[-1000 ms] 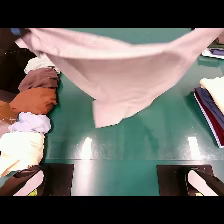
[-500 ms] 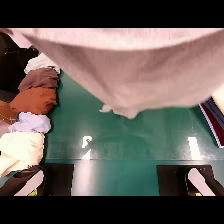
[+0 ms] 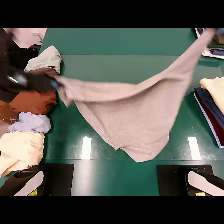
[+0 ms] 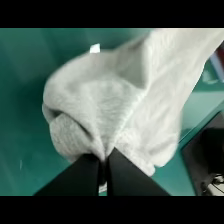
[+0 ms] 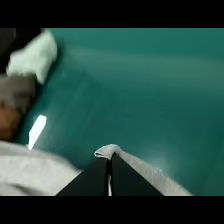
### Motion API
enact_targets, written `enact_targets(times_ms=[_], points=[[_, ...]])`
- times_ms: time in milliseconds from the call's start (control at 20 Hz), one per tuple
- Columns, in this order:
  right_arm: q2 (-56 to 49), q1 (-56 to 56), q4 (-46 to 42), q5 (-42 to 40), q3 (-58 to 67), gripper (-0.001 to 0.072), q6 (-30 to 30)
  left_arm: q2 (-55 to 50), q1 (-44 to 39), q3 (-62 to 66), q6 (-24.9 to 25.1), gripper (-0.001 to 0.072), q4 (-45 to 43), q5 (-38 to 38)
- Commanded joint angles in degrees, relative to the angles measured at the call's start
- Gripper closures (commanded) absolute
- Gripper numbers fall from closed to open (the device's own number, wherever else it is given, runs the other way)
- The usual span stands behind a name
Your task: Fold the shirts.
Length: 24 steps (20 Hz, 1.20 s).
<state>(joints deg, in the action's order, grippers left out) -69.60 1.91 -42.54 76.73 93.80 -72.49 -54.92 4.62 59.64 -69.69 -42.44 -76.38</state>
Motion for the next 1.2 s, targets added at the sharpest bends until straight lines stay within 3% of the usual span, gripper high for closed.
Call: enact_targets(times_ms=[0, 100, 250, 300, 350, 400, 650, 1150], points=[[-6.0, -8.8, -6.6, -2.8, -8.8, 0.0703, -0.2, -1.6, -2.8, -20.5, 3.3, 0.0683, -5.8, 15.0], [-7.5, -11.1, -6.6, -6.2, -12.2, 0.0703, -0.6, -4.8, -2.9, -24.0, 4.1, 0.0682, -6.0, 22.4], [-7.8, -12.9, -6.5, -9.4, -15.3, 0.0703, -1.2, -10.1, -2.8, -23.0, 4.2, 0.0681, -6.0, 27.2], [-7.8, -12.9, -6.5, -9.2, -15.5, 0.0703, -1.2, -11.3, -2.8, -22.0, 4.2, 0.0537, -6.5, 27.4], [-7.5, -12.9, -6.6, -9.2, -15.8, 0.0703, -1.2, -11.7, -2.6, -20.4, 4.1, 0.0185, -7.4, 26.2], [-7.3, -12.8, -6.6, -8.9, -15.7, 0.0703, -1.2, -11.6, -1.7, -18.5, 4.1, 0.0045, -8.0, 23.9], [-4.5, -11.0, -6.8, -9.1, -15.6, 0.0703, -1.2, -10.7, 5.5, -8.9, 4.1, 0.0047, -8.4, 3.0], [-2.8, -9.0, -7.0, -8.8, -15.6, 0.0703, -1.2, -10.2, -4.3, -18.0, 1.1, 0.0048, -8.9, 7.9]])
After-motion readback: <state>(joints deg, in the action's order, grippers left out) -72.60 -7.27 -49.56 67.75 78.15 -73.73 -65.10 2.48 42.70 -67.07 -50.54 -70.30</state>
